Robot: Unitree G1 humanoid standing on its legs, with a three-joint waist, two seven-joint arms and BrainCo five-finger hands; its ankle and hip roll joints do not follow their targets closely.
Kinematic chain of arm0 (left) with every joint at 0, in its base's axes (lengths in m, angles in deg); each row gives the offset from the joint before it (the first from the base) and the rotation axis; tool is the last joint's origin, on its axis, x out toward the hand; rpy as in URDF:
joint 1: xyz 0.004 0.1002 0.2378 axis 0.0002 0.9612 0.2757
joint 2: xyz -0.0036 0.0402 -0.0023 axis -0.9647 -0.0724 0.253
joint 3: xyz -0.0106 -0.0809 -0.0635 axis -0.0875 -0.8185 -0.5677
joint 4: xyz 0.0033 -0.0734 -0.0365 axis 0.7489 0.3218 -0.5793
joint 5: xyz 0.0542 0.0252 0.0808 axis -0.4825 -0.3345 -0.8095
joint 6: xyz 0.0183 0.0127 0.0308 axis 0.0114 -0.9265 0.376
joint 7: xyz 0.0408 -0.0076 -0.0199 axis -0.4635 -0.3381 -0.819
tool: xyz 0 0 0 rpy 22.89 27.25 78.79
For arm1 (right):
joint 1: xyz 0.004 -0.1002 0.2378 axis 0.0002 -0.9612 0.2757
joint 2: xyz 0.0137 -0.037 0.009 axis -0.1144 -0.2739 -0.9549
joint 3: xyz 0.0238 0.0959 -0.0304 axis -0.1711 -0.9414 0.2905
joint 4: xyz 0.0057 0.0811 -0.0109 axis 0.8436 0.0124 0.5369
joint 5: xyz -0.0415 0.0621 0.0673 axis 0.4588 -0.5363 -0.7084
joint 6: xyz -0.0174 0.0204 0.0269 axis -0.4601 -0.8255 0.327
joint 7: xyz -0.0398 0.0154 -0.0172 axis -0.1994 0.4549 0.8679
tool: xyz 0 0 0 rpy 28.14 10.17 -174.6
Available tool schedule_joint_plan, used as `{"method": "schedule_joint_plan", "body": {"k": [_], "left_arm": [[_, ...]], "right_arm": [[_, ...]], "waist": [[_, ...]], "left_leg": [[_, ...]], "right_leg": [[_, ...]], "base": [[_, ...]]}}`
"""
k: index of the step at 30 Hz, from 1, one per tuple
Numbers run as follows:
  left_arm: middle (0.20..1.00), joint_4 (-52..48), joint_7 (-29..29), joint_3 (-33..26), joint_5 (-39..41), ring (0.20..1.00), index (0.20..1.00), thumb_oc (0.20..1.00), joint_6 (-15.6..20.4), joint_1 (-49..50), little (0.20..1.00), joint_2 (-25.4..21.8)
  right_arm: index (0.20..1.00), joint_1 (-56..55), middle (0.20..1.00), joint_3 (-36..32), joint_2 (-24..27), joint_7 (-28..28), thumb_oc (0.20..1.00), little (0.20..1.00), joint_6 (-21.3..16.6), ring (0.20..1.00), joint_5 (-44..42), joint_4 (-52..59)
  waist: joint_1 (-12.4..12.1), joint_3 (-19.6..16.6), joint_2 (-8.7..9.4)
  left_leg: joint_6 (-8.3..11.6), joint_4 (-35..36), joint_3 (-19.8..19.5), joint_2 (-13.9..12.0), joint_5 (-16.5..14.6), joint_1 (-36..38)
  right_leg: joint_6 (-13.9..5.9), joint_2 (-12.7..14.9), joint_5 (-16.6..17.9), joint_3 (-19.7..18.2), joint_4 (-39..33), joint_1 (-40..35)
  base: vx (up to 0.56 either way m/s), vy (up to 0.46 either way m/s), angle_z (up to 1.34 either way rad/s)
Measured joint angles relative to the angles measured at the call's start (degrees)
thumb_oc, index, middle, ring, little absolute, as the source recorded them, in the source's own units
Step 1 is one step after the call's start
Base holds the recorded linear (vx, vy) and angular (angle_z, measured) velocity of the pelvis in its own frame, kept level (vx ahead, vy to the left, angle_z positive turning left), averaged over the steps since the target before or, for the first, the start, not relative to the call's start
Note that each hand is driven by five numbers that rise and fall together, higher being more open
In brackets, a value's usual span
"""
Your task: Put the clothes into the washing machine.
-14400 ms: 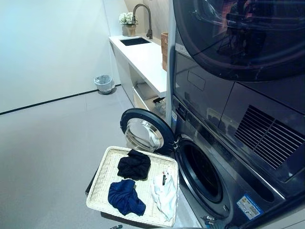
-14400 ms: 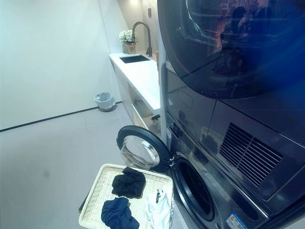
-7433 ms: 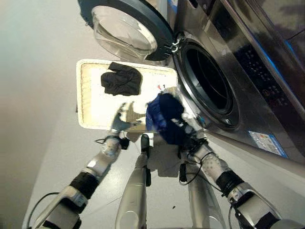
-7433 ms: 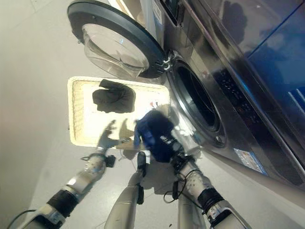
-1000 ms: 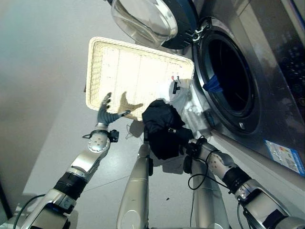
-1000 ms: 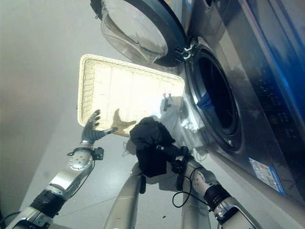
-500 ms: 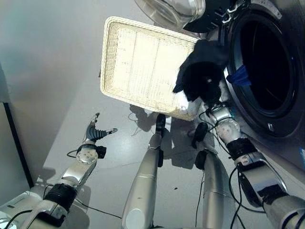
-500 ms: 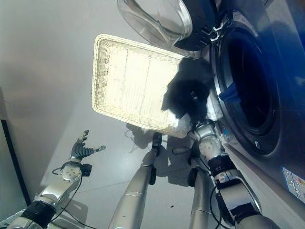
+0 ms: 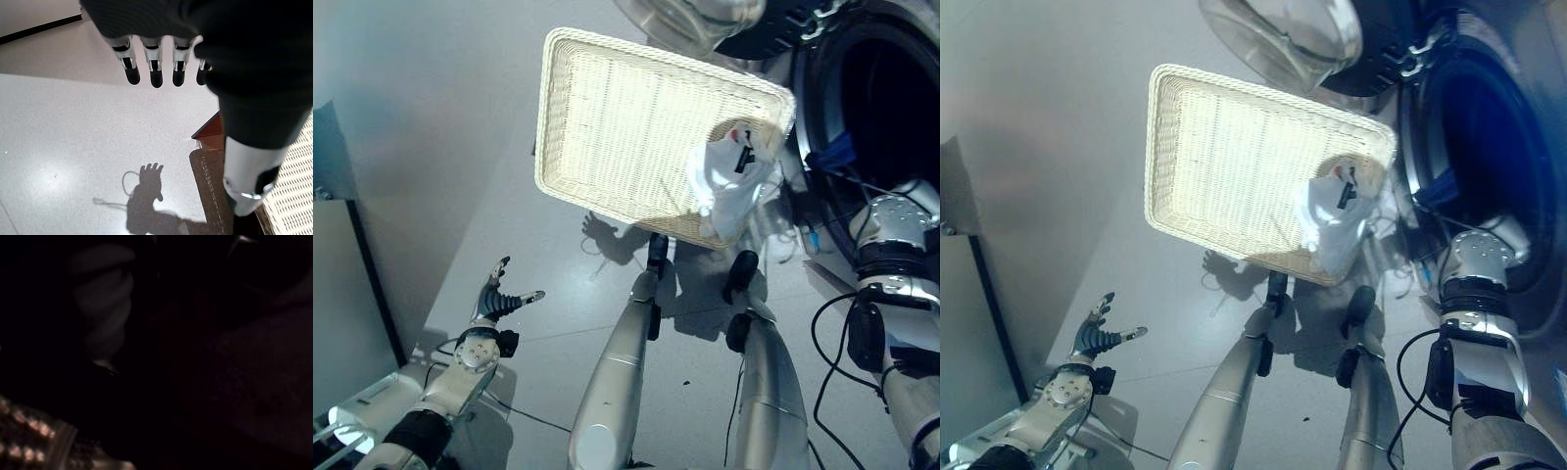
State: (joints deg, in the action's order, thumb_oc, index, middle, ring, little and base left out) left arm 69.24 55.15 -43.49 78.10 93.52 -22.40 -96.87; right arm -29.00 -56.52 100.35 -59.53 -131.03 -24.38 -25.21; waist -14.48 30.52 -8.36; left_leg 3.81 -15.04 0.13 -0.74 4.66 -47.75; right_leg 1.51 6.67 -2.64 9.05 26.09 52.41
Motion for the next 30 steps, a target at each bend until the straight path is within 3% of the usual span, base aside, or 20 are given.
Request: {"method": "schedule_joint_plan", "body": {"k": [1, 2, 3, 4, 6, 8, 9, 10, 11, 12, 14, 15, 17, 19, 23, 30], "left_arm": [[1.0, -0.1, 0.6, -0.1, 0.6, 1.0, 1.0, 1.0, -0.2, 0.0, 1.0, -0.3], [1.0, -0.6, 1.2, -0.1, 0.9, 1.0, 1.0, 1.0, -0.3, 0.0, 1.0, -0.7], [1.0, -0.6, 1.2, -0.1, 0.9, 1.0, 1.0, 1.0, -0.3, 0.0, 1.0, -0.7], [1.0, -1.1, 1.6, -0.2, 1.0, 1.0, 1.0, 1.0, -0.4, 0.0, 1.0, -0.8], [1.0, -1.4, 1.9, -0.2, 1.3, 1.0, 1.0, 1.0, -0.4, 0.1, 1.0, -0.8], [1.0, -1.3, 2.2, -0.1, 1.7, 1.0, 1.0, 1.0, -0.9, 0.2, 1.0, -0.6], [1.0, -1.5, 2.3, -0.1, 2.2, 1.0, 1.0, 1.0, -1.2, 0.2, 1.0, -0.3], [1.0, -1.5, 2.5, -0.1, 2.5, 1.0, 1.0, 1.0, -1.8, 0.1, 1.0, 0.1], [1.0, -1.3, 2.6, 0.0, 2.4, 1.0, 1.0, 1.0, -1.9, 0.0, 1.0, 0.3], [1.0, -0.8, 2.5, -0.2, 2.4, 1.0, 1.0, 1.0, -2.8, -0.4, 1.0, 2.1], [1.0, -0.1, 2.5, 0.2, 2.4, 1.0, 1.0, 1.0, -3.2, -0.7, 1.0, 3.4], [1.0, 1.1, 2.4, 1.1, 2.4, 1.0, 1.0, 1.0, -3.4, -1.2, 1.0, 5.4], [1.0, 1.6, 2.3, 1.9, 2.4, 1.0, 1.0, 1.0, -3.7, -1.4, 1.0, 7.8], [1.0, 1.7, 2.0, 2.5, 2.6, 1.0, 1.0, 1.0, -3.7, -1.8, 1.0, 8.8], [1.0, 2.6, 1.8, 2.7, 3.5, 1.0, 1.0, 1.0, -3.7, -2.5, 1.0, 9.5], [1.0, 6.3, 2.6, 1.9, 4.8, 1.0, 1.0, 1.0, -3.8, -2.7, 1.0, 11.8]], "right_arm": [[0.2, -0.8, 0.2, 0.0, 0.0, -0.3, 0.2, 0.2, -0.2, 0.2, -0.4, 1.2], [0.614, -1.8, 0.614, 0.0, 0.0, 0.2, 0.614, 0.614, -0.2, 0.614, -2.7, 3.0], [0.614, -1.8, 0.614, 0.0, 0.0, 0.2, 0.614, 0.614, -0.2, 0.614, -2.7, 3.0], [1.0, -2.0, 1.0, 0.0, -0.1, 1.9, 1.0, 1.0, 0.1, 1.0, -7.5, 3.7], [1.0, -1.9, 1.0, -0.1, -0.8, 2.8, 1.0, 1.0, 1.5, 1.0, -10.2, 3.8], [1.0, -3.7, 1.0, -0.9, -8.2, 3.6, 1.0, 1.0, 8.1, 1.0, -12.0, 10.0], [1.0, -4.6, 1.0, -0.5, -10.8, 4.1, 1.0, 1.0, 12.4, 1.0, -12.0, 11.6], [1.0, -6.3, 1.0, 2.6, -12.0, 5.9, 1.0, 1.0, 19.5, 1.0, -11.9, 12.2], [1.0, -7.1, 1.0, 4.4, -11.9, 6.8, 1.0, 1.0, 23.3, 1.0, -12.0, 12.0], [1.0, -8.6, 1.0, 8.4, -11.5, 10.8, 1.0, 1.0, 33.6, 1.0, -11.9, 9.4], [1.0, -9.8, 1.0, 10.7, -11.2, 13.6, 1.0, 1.0, 39.8, 1.0, -11.9, 7.5], [1.0, -11.3, 1.0, 13.4, -10.8, 17.8, 1.0, 1.0, 46.5, 1.0, -11.9, 3.8], [1.0, -14.9, 1.0, 15.4, -11.2, 22.2, 1.0, 1.0, 51.5, 1.0, -10.3, 1.2], [1.0, -17.8, 1.0, 17.0, -11.5, 25.6, 1.0, 1.0, 53.8, 1.0, -4.9, -0.2], [1.0, -19.8, 1.0, 19.8, -11.4, 28.2, 1.0, 1.0, 54.4, 1.0, 11.6, -1.7], [1.0, -19.2, 1.0, 24.1, -8.1, 22.9, 1.0, 1.0, 51.0, 1.0, 44.6, -0.6]], "waist": [[0.0, 0.0, 0.01], [0.1, 0.0, 0.03], [0.1, 0.0, 0.03], [0.3, 0.0, 0.03], [0.9, 0.0, 0.04], [3.3, 0.0, 0.04], [4.4, 0.0, 0.03], [5.3, 0.0, 0.03], [5.7, 0.0, 0.04], [6.4, 0.0, 0.02], [7.2, 0.0, 0.01], [7.8, 0.0, 0.0], [8.6, 0.0, 0.0], [9.5, 0.0, 0.0], [10.4, 0.0, 0.0], [10.4, 0.0, 0.0]], "left_leg": [[-0.24, -0.7, 0.2, 0.1, -0.5, -0.2], [-0.61, -1.2, 0.7, 0.2, -0.8, -0.1], [-0.61, -1.2, 0.7, 0.2, -0.8, -0.1], [-0.95, -1.9, 1.4, 0.5, -1.3, 0.1], [-0.96, -2.7, 1.4, 0.8, -1.3, 0.3], [-1.7, -2.8, 1.4, 1.1, -1.8, 2.1], [-1.72, -2.4, 1.5, 1.2, -1.9, 2.9], [-2.14, -1.8, 1.7, 1.2, -2.2, 3.5], [-2.39, -1.5, 2.0, 1.2, -2.1, 3.6], [-2.74, -1.5, 3.0, 1.4, -1.9, 3.6], [-2.82, -1.4, 3.7, 1.0, -1.9, 3.4], [-3.04, -1.2, 4.6, 0.9, -1.7, 3.0], [-3.06, 0.2, 4.5, 0.9, -0.8, 2.6], [-3.06, 1.5, 4.5, 0.9, 0.1, 1.8], [-2.83, 2.6, 4.4, 0.8, 1.0, 0.5], [-2.65, 3.5, 3.9, 0.5, 1.1, 0.6]], "right_leg": [[-0.16, 0.2, -0.1, -0.2, 0.1, 0.0], [-0.41, 0.5, -0.3, -0.5, 0.3, -0.1], [-0.41, 0.5, -0.3, -0.5, 0.3, -0.1], [-0.64, 0.9, -0.4, -0.8, 0.8, -0.5], [-0.65, 1.2, -0.4, -0.8, 0.7, -1.1], [-0.92, 1.6, -0.2, -0.7, 0.3, -3.2], [-1.48, 1.6, 0.1, -0.7, -0.6, -4.0], [-2.17, 1.4, 0.6, -0.7, -1.7, -4.7], [-2.25, 1.4, 1.1, -0.9, -2.0, -4.6], [-2.56, 1.1, 2.2, -1.9, -2.7, -4.5], [-2.87, 0.7, 3.1, -2.7, -4.0, -4.4], [-3.34, 0.3, 4.4, -3.5, -5.8, -4.0], [-4.08, 0.0, 5.3, -3.6, -8.0, -3.7], [-4.15, -0.3, 6.6, -3.7, -9.4, -3.1], [-3.14, -0.8, 8.3, -3.8, -10.4, -1.8], [-2.45, -1.1, 8.4, -3.4, -10.9, -1.9]], "base": [[0.04, -0.016, -0.04], [0.04, -0.014, -0.03], [0.0, 0.0, 0.0], [0.0, 0.0, 0.0], [-0.01, -0.011, 0.02], [-0.04, -0.009, -0.01], [-0.04, 0.002, -0.12], [-0.03, 0.033, -0.17], [-0.04, 0.044, -0.27], [-0.03, 0.056, -0.27], [-0.04, 0.048, -0.3], [-0.05, 0.047, -0.32], [-0.05, 0.047, -0.28], [-0.06, 0.046, -0.1], [-0.05, 0.022, 0.01], [-0.05, 0.051, 0.02]]}}
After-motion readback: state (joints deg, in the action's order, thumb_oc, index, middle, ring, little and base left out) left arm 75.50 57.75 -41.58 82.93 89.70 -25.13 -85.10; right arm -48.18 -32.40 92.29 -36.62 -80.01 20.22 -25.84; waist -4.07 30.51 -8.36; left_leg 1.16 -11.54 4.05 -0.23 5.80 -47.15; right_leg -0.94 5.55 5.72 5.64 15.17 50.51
